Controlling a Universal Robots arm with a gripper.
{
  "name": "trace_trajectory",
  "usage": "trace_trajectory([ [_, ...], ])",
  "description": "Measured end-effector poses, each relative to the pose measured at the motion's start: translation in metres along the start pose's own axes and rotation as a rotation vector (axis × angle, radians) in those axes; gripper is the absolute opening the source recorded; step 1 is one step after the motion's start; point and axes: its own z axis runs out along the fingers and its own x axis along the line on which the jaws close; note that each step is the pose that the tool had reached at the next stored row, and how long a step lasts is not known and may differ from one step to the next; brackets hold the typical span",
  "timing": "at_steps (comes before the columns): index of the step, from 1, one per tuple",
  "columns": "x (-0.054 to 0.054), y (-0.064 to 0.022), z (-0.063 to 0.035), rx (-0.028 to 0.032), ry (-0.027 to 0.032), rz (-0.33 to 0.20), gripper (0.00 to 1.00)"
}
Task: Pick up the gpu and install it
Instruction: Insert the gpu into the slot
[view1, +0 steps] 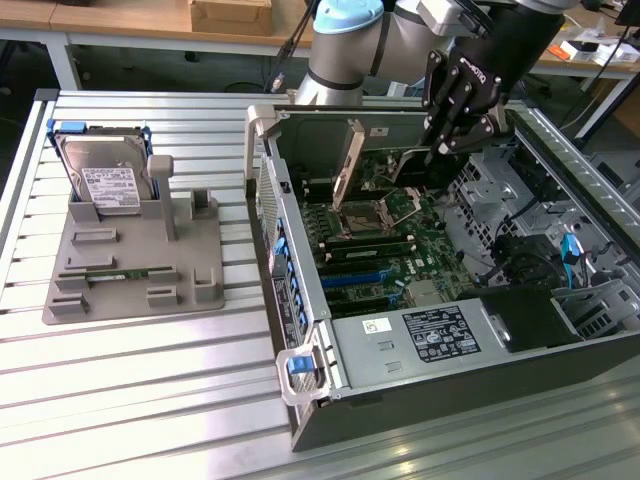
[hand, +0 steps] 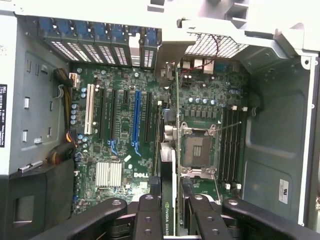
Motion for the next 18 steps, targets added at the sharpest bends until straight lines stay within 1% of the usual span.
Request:
trace_trajectory([
  [6,0.000,-0.0001,0.0019,0.0000,0.0001,0.000,0.26],
  [7,0.000,-0.0003,0.0061,0.0000,0.0000,0.000,0.26],
  [8,0.000,-0.0004,0.0069,0.0000,0.0000,0.000,0.26],
  [18,0.001,-0.0006,0.0112,0.0000,0.0001,0.000,0.26],
])
